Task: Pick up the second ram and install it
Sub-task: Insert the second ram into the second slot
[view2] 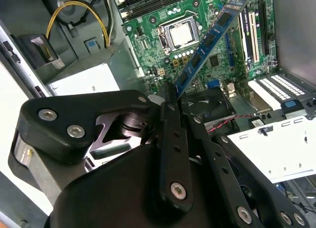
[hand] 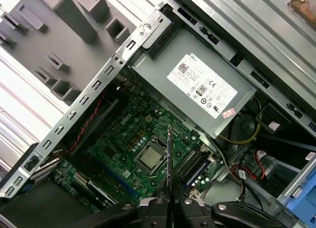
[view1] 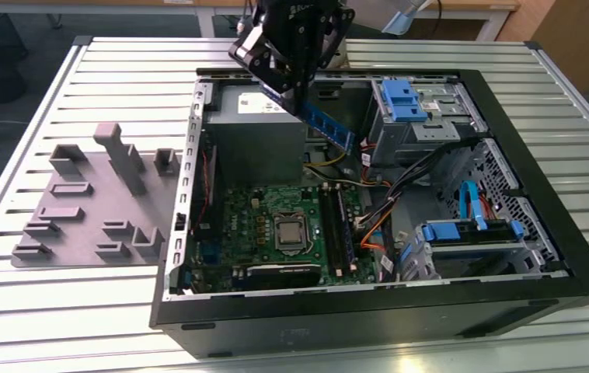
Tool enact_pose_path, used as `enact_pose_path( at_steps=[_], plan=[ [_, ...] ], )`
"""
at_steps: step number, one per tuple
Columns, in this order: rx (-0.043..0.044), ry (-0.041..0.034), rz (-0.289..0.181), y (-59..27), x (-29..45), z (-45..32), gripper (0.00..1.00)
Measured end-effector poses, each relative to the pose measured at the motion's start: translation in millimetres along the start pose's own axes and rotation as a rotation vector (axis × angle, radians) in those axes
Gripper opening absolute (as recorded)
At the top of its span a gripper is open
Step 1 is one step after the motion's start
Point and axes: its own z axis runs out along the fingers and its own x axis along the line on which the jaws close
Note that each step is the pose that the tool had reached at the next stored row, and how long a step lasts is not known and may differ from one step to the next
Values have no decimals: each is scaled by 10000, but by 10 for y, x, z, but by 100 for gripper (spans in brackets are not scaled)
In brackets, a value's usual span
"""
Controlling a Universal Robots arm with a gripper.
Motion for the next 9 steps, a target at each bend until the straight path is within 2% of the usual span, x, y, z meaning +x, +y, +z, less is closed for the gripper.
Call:
enact_pose_path(
  at_steps=[9],
  plan=[
    [3, 2, 228, 0, 0, 0, 14]
  ],
)
